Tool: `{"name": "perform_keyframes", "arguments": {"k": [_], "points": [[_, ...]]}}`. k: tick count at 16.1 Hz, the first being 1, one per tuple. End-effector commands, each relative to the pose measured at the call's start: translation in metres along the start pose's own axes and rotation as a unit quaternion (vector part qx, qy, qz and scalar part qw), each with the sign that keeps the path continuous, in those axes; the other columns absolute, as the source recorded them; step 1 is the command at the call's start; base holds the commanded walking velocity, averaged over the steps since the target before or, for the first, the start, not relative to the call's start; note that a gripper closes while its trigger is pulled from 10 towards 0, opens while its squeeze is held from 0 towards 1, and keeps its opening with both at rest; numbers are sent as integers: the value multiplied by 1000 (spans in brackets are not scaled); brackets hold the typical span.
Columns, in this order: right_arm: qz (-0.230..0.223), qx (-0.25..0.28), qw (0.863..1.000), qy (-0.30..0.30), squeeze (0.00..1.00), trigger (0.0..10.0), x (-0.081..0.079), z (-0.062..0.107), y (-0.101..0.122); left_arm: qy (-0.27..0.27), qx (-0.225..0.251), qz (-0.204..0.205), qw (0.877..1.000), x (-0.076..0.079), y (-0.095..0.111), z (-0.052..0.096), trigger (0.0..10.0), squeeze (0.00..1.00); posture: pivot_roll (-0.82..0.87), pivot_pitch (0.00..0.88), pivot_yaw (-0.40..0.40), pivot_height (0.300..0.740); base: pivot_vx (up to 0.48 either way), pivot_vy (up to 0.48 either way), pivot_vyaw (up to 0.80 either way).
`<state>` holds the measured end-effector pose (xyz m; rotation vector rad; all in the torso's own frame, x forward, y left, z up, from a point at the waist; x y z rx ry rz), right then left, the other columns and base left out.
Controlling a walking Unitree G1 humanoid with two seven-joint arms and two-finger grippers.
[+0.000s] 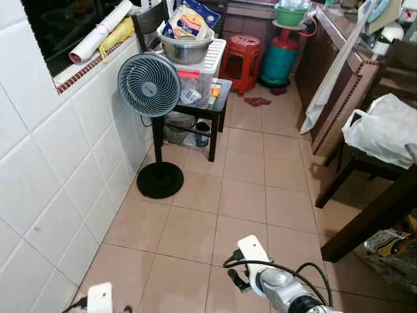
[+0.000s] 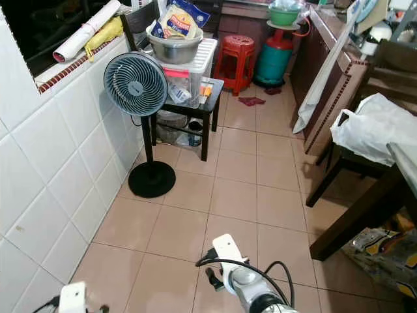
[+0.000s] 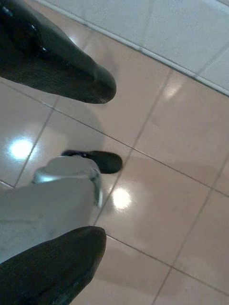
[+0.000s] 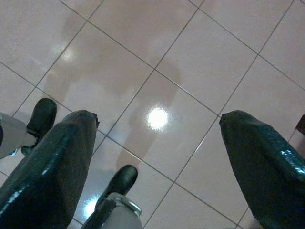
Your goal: Setting the table
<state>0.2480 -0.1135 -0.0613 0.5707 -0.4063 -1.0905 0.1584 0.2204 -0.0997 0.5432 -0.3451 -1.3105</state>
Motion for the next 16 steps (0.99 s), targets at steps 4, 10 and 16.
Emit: {"name": "perform_keyframes", "arguments": {"k": [4, 10, 16], "points": [[-51, -4, 998, -46, 0, 10000, 21, 6, -18, -29, 31, -81, 996, 9, 27, -4, 10000, 0, -97, 0, 35, 740, 0, 0, 0], [-52, -19, 996, -66, 0, 10000, 36, 12, -38, -79, 67, -75, 992, 46, 52, -6, 10000, 0, -164, 0, 48, 740, 0, 0, 0], [-126, 114, 983, -63, 0, 10000, 63, 16, 30, -138, 177, -98, 969, 77, 87, 3, 10000, 0, -150, 0, 11, 740, 0, 0, 0]]}}
Point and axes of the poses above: a point about 5 cm out from each wrist's last joint towards the gripper, its own z axis pointing back from the gripper into the wrist, its own y axis along the axis of the wrist's last joint, x = y × z, the point moved 1 cm from there along -z, pointing out of the wrist towards the gripper, and after that the axes turned 1 degree about -z, right-handed, at the moved point
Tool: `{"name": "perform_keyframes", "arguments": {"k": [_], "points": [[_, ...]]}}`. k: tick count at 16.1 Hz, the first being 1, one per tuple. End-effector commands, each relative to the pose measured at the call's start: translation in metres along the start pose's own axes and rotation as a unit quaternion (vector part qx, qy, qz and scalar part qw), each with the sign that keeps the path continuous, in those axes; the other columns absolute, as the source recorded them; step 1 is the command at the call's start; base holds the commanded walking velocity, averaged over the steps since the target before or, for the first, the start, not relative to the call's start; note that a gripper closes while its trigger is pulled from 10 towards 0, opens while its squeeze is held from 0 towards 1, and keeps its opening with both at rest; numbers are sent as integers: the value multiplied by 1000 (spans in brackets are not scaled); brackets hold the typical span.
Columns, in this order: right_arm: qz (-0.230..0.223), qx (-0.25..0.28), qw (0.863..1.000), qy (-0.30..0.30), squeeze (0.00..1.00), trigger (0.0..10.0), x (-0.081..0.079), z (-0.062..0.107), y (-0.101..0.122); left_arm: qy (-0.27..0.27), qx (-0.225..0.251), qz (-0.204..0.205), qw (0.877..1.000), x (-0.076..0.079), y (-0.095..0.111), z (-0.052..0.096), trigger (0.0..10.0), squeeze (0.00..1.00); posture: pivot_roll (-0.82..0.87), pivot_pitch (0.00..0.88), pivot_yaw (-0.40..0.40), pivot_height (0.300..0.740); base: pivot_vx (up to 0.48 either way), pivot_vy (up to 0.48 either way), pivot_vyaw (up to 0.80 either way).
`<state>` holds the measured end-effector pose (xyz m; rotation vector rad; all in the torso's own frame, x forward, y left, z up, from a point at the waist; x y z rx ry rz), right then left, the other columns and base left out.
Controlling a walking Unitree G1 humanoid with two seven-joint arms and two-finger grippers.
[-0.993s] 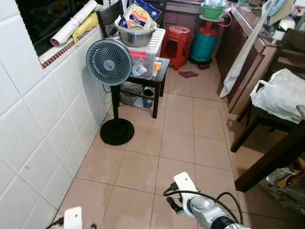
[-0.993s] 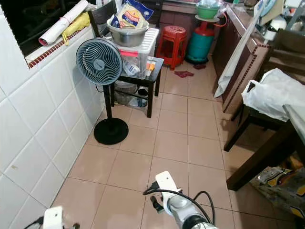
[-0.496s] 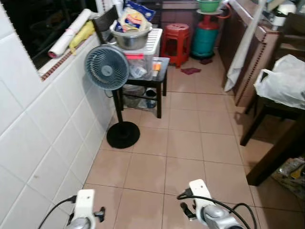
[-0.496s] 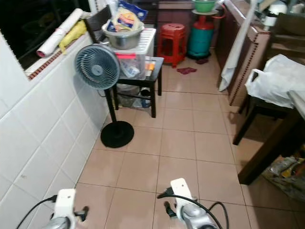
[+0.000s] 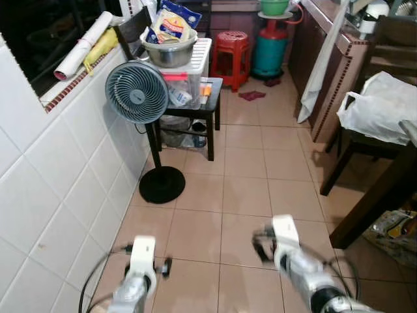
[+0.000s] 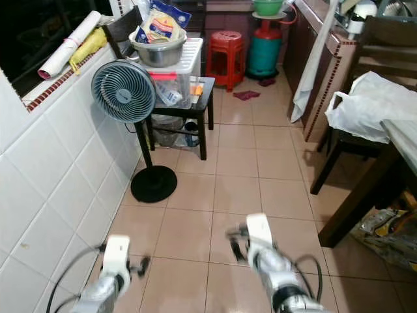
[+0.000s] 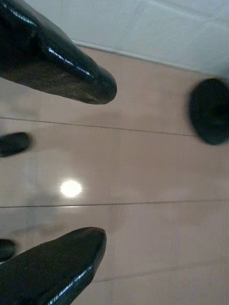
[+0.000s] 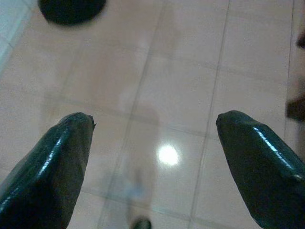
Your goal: Setting the table
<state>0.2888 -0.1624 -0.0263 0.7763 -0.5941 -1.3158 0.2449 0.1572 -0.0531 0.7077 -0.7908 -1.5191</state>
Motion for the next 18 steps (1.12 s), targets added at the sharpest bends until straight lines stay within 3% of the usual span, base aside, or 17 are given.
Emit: {"name": "perform_keyframes", "arguments": {"k": [1, 2, 4, 8, 9, 10, 11, 13, 14, 18], "points": [[-11, 27, 999, 22, 0, 10000, 4, 0, 13, -3, 52, -2, 999, -11, 10, 6, 10000, 0, -151, 0, 14, 740, 0, 0, 0], [-13, 38, 999, 25, 0, 10000, 6, 1, 18, 1, 69, -8, 998, -17, 12, 10, 10000, 0, -151, 0, 16, 740, 0, 0, 0], [-7, 101, 994, 36, 0, 10000, 11, 4, 49, 24, 138, -13, 990, -35, 28, 32, 10000, 0, -147, 0, 19, 740, 0, 0, 0], [21, 166, 985, 40, 0, 10000, 10, 16, 77, 10, 210, -50, 976, -25, 51, 65, 10000, 0, -138, 0, 22, 740, 0, 0, 0], [21, 202, 978, 43, 0, 10000, 10, 27, 86, 5, 224, -63, 973, -21, 54, 75, 10000, 0, -130, 0, 17, 740, 0, 0, 0], [21, 213, 976, 46, 0, 10000, 10, 31, 87, 5, 228, -66, 971, -20, 54, 78, 10000, 0, -130, 0, 17, 740, 0, 0, 0], [6, 231, 973, 20, 0, 10000, 20, 43, 81, 28, 223, -50, 973, -20, 50, 89, 10000, 0, -123, 0, 14, 740, 0, 0, 0], [11, 212, 977, -24, 0, 10000, 34, 59, 54, 60, 219, -38, 973, -25, 46, 101, 10000, 0, -123, 0, 10, 740, 0, 0, 0], [-33, 200, 979, -27, 0, 10000, 38, 71, 35, 81, 216, -26, 973, -27, 45, 104, 10000, 0, -134, 0, 9, 740, 0, 0, 0], [4, 177, 984, -15, 0, 10000, 29, 100, 8, 55, 215, -60, 973, -19, 53, 106, 10000, 0, -205, 0, 67, 740, 0, 0, 0]]}}
Point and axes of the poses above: a point about 5 cm out from each wrist's last joint towards the gripper, its own z axis pointing back from the gripper into the wrist, its own y axis along the axis of the wrist's last joint, x = y × z, the point moved 1 cm from there along -z, pointing out of the wrist towards the gripper, and after that the axes turned 1 degree about -z, right-handed, at the moved point
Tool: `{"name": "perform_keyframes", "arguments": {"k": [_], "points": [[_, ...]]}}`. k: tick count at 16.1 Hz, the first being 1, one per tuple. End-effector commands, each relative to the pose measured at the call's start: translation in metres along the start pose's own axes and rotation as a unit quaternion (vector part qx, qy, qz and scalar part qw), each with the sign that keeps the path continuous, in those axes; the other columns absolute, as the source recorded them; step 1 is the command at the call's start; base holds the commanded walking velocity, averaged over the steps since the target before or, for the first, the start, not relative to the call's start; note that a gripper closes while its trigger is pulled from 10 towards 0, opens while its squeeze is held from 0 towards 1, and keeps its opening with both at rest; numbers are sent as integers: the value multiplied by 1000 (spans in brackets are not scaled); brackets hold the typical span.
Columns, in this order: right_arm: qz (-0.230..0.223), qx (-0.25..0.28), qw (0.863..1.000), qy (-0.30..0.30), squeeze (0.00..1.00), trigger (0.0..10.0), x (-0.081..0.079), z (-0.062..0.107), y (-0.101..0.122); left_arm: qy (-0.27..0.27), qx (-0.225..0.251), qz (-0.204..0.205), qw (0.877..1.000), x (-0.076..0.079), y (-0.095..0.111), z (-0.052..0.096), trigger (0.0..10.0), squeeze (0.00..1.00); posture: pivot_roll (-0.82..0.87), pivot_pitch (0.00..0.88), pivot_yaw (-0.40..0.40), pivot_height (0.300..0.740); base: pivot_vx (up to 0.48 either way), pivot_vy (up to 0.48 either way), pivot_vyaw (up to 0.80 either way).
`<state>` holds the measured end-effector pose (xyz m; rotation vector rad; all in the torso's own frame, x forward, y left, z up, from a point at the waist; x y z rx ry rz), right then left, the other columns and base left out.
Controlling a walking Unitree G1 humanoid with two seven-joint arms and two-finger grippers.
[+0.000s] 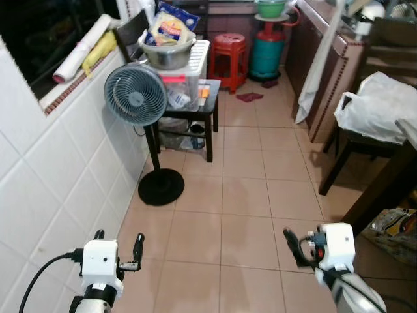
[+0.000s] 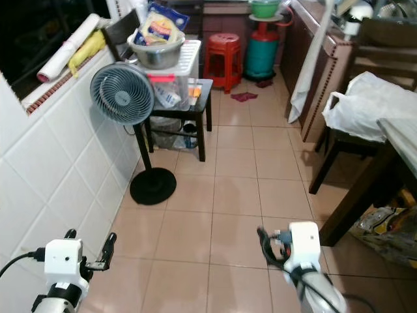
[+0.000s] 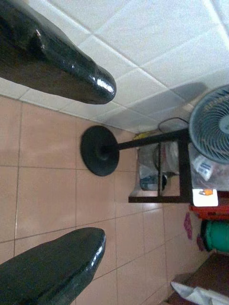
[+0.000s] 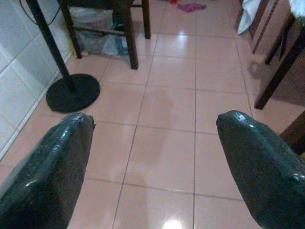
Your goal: Setting the table
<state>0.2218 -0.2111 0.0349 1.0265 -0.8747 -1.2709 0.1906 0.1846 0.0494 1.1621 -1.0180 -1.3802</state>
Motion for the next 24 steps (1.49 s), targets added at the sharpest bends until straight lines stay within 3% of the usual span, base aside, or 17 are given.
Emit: {"name": "perform_keyframes", "arguments": {"k": [1, 4, 6, 9, 12, 13, 14, 15, 17, 19, 21, 24], "points": [[22, 9, 999, 23, 0, 10000, -7, 7, 7, -24, 2, -17, 1000, 6, 5, -1, 10000, 0, -225, 4, 81, 740, 0, 0, 0], [34, 26, 999, 22, 0, 10000, -8, 5, 22, -57, 1, -8, 998, 17, 10, -8, 10000, 0, -267, 39, 88, 740, 0, 0, 0], [31, 52, 997, 39, 0, 10000, -22, -4, 42, -68, 22, -19, 997, 19, 21, -17, 10000, 0, -241, 11, 62, 740, 0, 0, 0], [37, 49, 997, 46, 0, 10000, -33, -25, 49, -29, 31, -4, 999, 20, 26, -23, 10000, 0, -190, 0, 33, 740, 0, 0, 0], [45, 66, 996, 40, 0, 10000, -34, -37, 61, -27, 34, 4, 999, 28, 27, -26, 10000, 0, -183, 0, 36, 740, 0, 0, 0], [58, 67, 996, 32, 0, 10000, -34, -43, 61, -25, 42, 0, 999, 26, 30, -34, 10000, 0, -196, 0, 53, 740, 0, 0, 0], [34, 68, 997, 15, 0, 10000, -37, -50, 61, -15, 50, -6, 999, 13, 36, -47, 10000, 0, -201, 0, 38, 740, 0, 0, 0], [23, 74, 997, 10, 0, 10000, -42, -51, 66, -28, 58, -13, 998, 14, 40, -50, 10000, 0, -205, 0, 48, 740, 0, 0, 0], [58, 68, 996, 5, 0, 10000, -47, -53, 61, -29, 54, -15, 998, 16, 38, -52, 10000, 0, -206, 0, 55, 740, 0, 0, 0], [35, 77, 996, 23, 0, 10000, -46, -50, 64, -32, 46, -8, 998, 20, 35, -52, 10000, 0, -222, 0, 68, 740, 0, 0, 0], [25, 86, 996, 0, 0, 10000, -37, -50, 67, -26, 39, -1, 999, 18, 33, -58, 10000, 0, -227, 0, 76, 740, 0, 0, 0], [26, 72, 997, 8, 0, 10000, -43, -51, 62, -49, 43, 0, 998, 23, 35, -60, 10000, 0, -229, 0, 77, 740, 0, 0, -248]]}}
Point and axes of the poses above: a point about 5 cm out from each wrist's last joint towards the gripper, its own z axis pointing back from the gripper into the wrist, its own y axis along the axis of the wrist's last joint, x = y × z, the point moved 1 cm from there along -z, pointing out of the wrist towards the gripper, and after that the axes turned 1 degree about -z, right-handed, at the moved point
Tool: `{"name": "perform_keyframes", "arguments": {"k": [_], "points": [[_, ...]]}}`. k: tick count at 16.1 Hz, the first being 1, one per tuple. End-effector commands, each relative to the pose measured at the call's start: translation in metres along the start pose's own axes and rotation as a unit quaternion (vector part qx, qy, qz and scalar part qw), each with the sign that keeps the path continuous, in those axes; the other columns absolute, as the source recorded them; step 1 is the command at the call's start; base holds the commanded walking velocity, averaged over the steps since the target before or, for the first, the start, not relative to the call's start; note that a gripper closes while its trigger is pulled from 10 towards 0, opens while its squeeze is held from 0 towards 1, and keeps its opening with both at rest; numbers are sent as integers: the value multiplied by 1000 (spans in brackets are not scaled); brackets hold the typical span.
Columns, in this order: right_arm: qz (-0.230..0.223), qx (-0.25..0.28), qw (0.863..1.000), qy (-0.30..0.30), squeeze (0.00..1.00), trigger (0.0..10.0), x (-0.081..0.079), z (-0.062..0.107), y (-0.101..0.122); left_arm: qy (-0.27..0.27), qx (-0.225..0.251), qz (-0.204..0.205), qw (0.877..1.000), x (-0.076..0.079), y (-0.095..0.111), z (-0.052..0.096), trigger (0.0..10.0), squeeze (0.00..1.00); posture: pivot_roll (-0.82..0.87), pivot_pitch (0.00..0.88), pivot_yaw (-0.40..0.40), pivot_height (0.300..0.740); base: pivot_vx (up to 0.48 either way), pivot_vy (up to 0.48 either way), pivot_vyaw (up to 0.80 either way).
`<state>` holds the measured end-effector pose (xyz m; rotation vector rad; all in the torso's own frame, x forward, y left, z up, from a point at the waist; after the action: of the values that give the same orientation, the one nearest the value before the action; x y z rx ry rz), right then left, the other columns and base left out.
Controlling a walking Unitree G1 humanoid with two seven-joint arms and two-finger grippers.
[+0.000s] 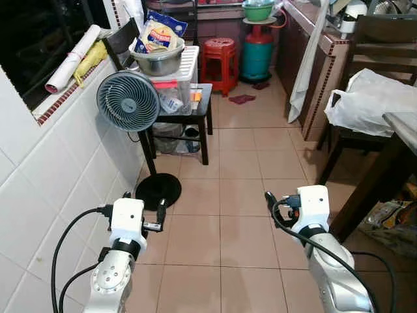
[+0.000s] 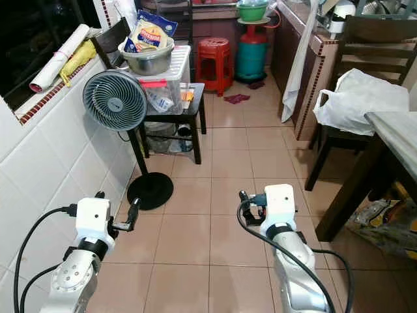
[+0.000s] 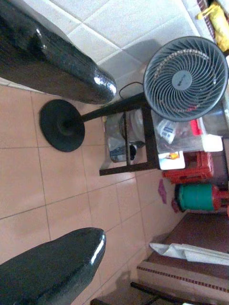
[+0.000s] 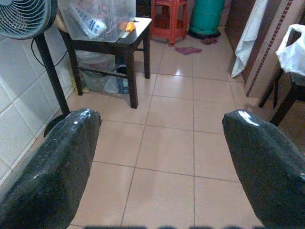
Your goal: Setting the table
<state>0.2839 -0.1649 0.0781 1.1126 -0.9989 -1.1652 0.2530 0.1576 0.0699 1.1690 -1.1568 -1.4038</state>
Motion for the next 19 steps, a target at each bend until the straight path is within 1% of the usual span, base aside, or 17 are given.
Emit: {"name": "perform_keyframes", "arguments": {"k": [1, 3, 7, 8, 10, 11, 13, 14, 15, 17, 19], "points": [[-5, 5, 1000, 12, 0, 10000, -6, -2, 4, -1, -2, -4, 1000, -1, 0, -2, 10000, 0, -228, 0, 75, 740, 0, 0, -775], [-5, 6, 1000, 12, 0, 10000, -6, -4, 6, 7, -5, 7, 1000, -2, -1, -4, 10000, 0, -222, 0, 68, 740, 0, 0, -769], [-7, 7, 1000, 18, 0, 10000, -7, -9, 10, 22, -12, 12, 1000, -6, -3, -4, 10000, 0, -210, 0, 55, 740, 0, 0, -772], [-22, 15, 999, 18, 0, 10000, -6, -7, 12, 25, -12, 12, 1000, -7, -4, -3, 10000, 0, -208, 0, 51, 740, 0, 0, -775], [-20, 21, 999, 25, 0, 10000, -7, 0, 13, 23, -8, 12, 1000, -8, -4, -2, 10000, 0, -209, 0, 49, 740, 0, 0, 0], [-14, 17, 999, 25, 0, 10000, -3, 7, 9, 22, -8, 10, 1000, -9, -5, -1, 10000, 0, -211, 0, 51, 740, 0, 0, 0], [-3, -10, 1000, 0, 0, 10000, 16, 28, -8, 26, -14, 4, 1000, -14, -10, 4, 10000, 0, -220, 0, 60, 740, 0, 0, 0], [7, -24, 1000, -2, 0, 10000, 21, 38, -18, 26, -17, -1, 1000, -14, -12, 5, 10000, 0, -220, 0, 60, 740, 0, 0, 0], [15, -31, 999, 1, 0, 10000, 21, 47, -23, 18, -19, -2, 1000, -13, -12, 5, 10000, 0, -235, 0, 71, 740, 0, 0, 0], [25, -17, 999, 11, 0, 10000, 16, 44, -15, 6, -24, 0, 1000, -12, -14, 7, 10000, 0, -244, 0, 74, 740, 0, 0, 0], [17, -5, 1000, 8, 0, 10000, 15, 37, -6, -7, -29, 4, 1000, -9, -17, 10, 10000, 0, -246, 0, 73, 740, 0, 0, 0]]}}
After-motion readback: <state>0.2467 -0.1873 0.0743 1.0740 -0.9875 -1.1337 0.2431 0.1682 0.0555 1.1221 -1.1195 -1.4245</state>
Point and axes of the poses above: a point about 5 cm out from each wrist's last joint towards the gripper, its own z axis pointing back from the gripper into the wrist, its own y axis along the axis of the wrist's last joint, x = y × z, the point moved 1 cm from there along -z, pointing out of the wrist towards the gripper, and after that the axes turned 1 degree about -z, right-handed, at the moved point
